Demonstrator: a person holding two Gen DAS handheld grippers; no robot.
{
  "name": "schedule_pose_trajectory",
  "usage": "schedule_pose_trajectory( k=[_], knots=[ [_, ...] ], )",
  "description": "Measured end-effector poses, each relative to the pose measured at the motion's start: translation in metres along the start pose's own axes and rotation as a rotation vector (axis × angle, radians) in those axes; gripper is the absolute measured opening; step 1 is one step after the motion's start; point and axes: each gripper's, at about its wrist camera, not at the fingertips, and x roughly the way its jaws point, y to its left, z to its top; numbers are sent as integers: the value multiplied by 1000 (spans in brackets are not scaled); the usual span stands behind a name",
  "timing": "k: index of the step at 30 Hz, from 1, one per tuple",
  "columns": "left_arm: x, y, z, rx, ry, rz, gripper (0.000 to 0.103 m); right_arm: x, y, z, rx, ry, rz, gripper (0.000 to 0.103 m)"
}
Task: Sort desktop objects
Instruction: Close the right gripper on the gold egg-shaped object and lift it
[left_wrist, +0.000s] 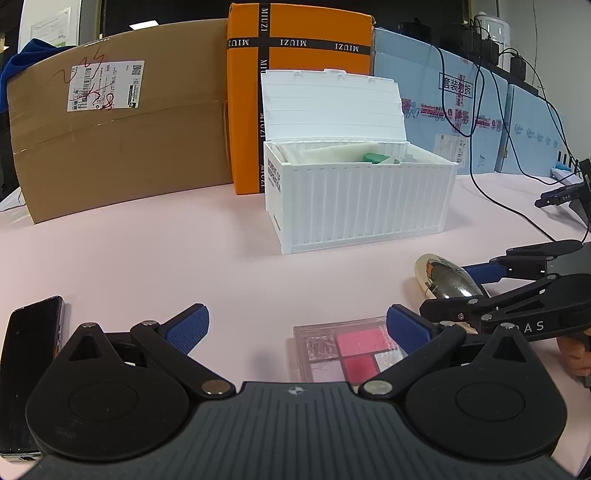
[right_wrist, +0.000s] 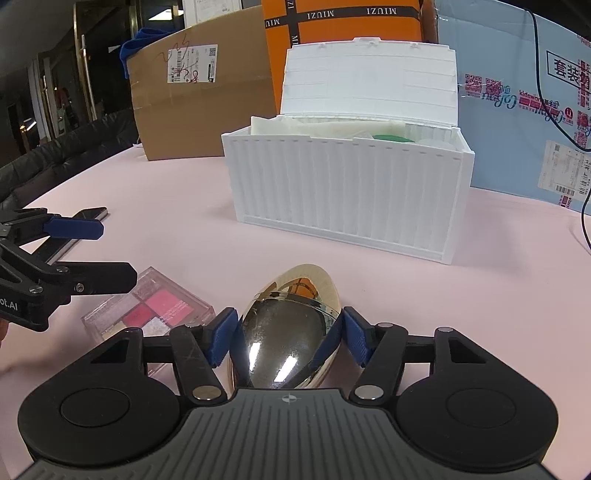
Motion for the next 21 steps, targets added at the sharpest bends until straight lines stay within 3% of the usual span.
schedule_pose_trajectory(
  k=[21],
  knots=[
    [26, -2, 59, 35, -50, -19, 103, -8, -29, 28, 83, -78, 32, 56]
  ],
)
